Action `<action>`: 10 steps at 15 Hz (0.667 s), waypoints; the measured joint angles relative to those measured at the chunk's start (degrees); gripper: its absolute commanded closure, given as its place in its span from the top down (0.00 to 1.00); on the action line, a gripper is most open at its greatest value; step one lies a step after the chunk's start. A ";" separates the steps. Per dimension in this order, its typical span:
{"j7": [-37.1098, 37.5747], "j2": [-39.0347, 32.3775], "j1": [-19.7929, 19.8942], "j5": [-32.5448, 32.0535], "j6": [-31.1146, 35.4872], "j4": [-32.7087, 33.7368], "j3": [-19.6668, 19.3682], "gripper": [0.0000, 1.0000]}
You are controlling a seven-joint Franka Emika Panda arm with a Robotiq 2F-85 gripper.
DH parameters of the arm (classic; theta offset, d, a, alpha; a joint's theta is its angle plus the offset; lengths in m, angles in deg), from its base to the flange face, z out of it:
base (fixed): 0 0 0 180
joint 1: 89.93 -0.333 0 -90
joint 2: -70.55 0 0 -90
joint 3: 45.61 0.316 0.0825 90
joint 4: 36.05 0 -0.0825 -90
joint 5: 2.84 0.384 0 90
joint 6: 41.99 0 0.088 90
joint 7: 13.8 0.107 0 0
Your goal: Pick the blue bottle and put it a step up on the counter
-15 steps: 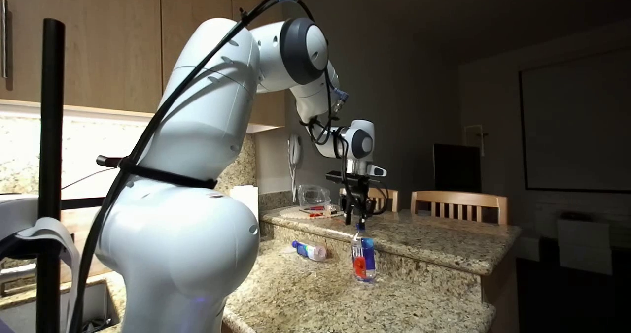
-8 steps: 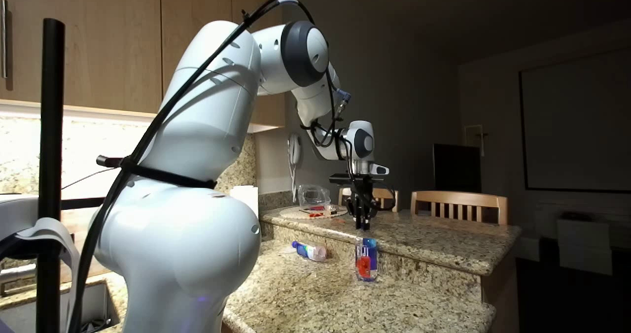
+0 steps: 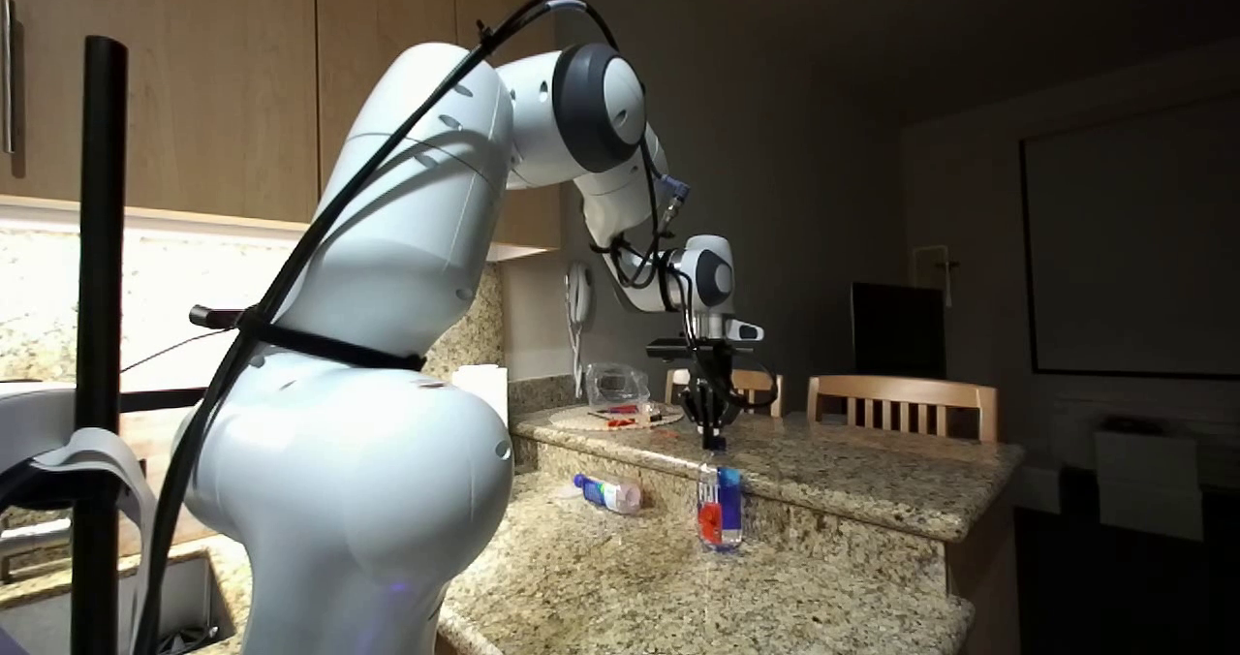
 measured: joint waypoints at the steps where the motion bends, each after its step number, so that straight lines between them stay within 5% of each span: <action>1: 0.00 0.00 0.00 0.00 -0.32 0.19 -0.03 0.45; 10: 0.00 -0.58 0.00 0.02 -1.12 0.97 -0.23 1.00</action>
